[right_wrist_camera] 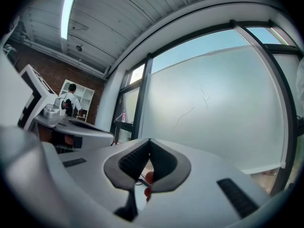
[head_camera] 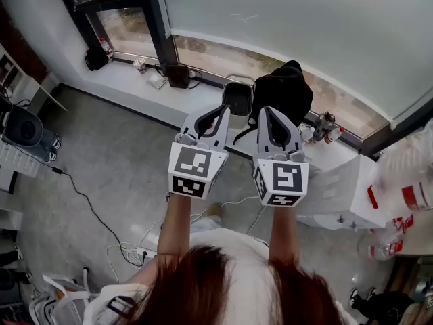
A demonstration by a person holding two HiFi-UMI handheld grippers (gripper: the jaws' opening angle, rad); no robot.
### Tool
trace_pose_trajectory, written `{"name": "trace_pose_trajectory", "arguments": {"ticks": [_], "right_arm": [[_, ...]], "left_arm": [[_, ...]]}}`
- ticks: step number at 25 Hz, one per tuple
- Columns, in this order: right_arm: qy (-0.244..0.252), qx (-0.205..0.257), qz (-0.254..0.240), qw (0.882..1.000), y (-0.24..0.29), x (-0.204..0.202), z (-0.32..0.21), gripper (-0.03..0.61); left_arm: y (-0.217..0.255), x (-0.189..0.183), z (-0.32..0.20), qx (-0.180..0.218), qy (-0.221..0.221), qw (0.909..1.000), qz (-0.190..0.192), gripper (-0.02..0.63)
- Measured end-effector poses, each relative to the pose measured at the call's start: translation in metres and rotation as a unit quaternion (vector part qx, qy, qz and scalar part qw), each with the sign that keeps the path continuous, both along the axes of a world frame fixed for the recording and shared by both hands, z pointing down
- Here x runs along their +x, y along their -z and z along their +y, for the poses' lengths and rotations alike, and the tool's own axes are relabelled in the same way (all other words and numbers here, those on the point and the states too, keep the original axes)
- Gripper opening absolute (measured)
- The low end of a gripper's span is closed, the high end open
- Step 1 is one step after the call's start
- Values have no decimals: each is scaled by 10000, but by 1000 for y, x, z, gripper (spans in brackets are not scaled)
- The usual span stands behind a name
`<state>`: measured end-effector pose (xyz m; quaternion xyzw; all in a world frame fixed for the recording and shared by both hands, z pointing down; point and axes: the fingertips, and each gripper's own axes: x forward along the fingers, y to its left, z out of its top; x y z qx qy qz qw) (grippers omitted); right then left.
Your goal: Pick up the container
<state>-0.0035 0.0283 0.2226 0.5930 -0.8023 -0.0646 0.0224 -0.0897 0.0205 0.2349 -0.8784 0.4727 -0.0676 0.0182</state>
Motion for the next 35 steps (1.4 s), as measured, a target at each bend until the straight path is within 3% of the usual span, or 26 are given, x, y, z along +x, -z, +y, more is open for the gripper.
{"name": "trace_pose_trajectory", "arguments": {"ticks": [7,22,35], "right_arm": [[-144,4,45,9999,-1,-15,-31,25],[-337,-131,53,9993,-9,-34,-59,25],[-360,-138,60,9992,-12,-21,-93,25]], "left_arm": [[5,-18,-34,123,-89,9999,38,18],[-10,-43,-64,-46,-212,9997,95,18],[-18,-34,-97,-91,-225,9997,-49,18]]}}
